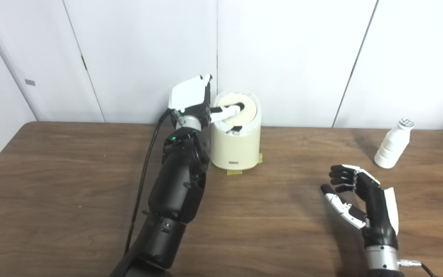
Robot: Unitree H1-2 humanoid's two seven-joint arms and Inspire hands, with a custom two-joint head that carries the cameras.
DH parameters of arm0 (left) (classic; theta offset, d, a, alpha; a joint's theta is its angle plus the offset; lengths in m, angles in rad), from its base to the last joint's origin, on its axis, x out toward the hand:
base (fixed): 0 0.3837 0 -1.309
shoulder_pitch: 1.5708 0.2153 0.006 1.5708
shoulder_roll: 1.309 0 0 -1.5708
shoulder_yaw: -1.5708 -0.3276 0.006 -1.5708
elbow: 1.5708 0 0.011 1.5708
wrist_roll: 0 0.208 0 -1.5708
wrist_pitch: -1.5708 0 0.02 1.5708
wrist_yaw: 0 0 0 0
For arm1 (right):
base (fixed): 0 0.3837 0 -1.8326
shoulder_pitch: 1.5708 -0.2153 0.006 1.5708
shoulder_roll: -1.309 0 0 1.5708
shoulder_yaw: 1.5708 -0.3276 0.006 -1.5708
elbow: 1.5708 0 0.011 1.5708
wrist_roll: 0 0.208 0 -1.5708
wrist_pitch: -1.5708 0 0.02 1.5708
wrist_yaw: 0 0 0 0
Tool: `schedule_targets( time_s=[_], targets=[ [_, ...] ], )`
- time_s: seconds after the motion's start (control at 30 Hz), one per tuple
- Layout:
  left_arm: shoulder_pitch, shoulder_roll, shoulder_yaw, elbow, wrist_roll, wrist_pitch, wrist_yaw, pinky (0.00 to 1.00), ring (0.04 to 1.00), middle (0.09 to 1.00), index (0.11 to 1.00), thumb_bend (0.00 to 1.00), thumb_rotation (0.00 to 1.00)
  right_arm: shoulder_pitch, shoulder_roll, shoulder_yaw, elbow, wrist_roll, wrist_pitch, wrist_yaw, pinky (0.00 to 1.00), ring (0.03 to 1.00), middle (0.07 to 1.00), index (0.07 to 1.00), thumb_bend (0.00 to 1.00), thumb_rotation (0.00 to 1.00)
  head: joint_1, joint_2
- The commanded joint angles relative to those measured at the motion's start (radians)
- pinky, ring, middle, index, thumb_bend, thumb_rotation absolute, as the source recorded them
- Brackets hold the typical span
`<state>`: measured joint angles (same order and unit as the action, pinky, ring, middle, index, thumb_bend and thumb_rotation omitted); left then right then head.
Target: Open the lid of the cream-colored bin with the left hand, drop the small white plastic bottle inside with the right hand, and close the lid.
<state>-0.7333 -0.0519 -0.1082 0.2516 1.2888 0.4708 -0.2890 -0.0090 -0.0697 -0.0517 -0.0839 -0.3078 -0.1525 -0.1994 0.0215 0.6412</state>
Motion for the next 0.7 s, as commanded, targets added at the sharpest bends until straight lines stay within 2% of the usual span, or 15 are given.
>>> schedule_targets(
  time_s=[0.0, 0.27, 0.33, 0.47, 0.6, 0.67],
  targets=[
    [-0.078, 0.01, -0.008, 0.016, 0.027, -0.001, 0.043, 1.0, 1.0, 1.0, 1.0, 0.75, 0.77, -0.024, 0.003, 0.003, -0.012, -0.007, -0.043, -0.015, 0.5, 0.584, 0.607, 0.605, 0.3, 0.25, 0.001, 0.001],
    [-0.102, 0.024, -0.035, 0.119, 0.028, -0.001, 0.091, 1.0, 1.0, 1.0, 1.0, 0.8, 0.7, -0.022, 0.006, 0.005, -0.022, -0.017, -0.027, -0.015, 0.5, 0.587, 0.611, 0.607, 0.3, 0.24, -0.007, 0.001],
    [-0.1, 0.026, -0.042, 0.133, 0.034, -0.001, 0.104, 1.0, 1.0, 1.0, 1.0, 0.81, 0.66, -0.022, 0.007, 0.005, -0.025, -0.025, -0.02, -0.018, 0.5, 0.586, 0.61, 0.605, 0.3, 0.24, -0.009, 0.001],
    [-0.089, 0.039, -0.069, 0.145, 0.042, -0.001, 0.145, 1.0, 1.0, 1.0, 1.0, 0.84, 0.51, -0.022, 0.009, 0.004, -0.025, -0.026, -0.027, -0.019, 0.49, 0.578, 0.605, 0.604, 0.3, 0.25, -0.009, 0.002],
    [-0.081, 0.07, -0.128, 0.148, 0.094, -0.001, 0.167, 1.0, 1.0, 1.0, 1.0, 0.93, 0.38, -0.022, 0.01, 0.003, -0.028, -0.029, -0.019, -0.019, 0.49, 0.579, 0.605, 0.604, 0.3, 0.26, -0.009, 0.002],
    [-0.085, 0.104, -0.189, 0.148, 0.151, -0.001, 0.143, 1.0, 1.0, 1.0, 1.0, 0.98, 0.34, -0.022, 0.011, 0.004, -0.032, -0.037, -0.013, -0.019, 0.49, 0.58, 0.607, 0.604, 0.3, 0.27, -0.01, 0.003]
  ],
)
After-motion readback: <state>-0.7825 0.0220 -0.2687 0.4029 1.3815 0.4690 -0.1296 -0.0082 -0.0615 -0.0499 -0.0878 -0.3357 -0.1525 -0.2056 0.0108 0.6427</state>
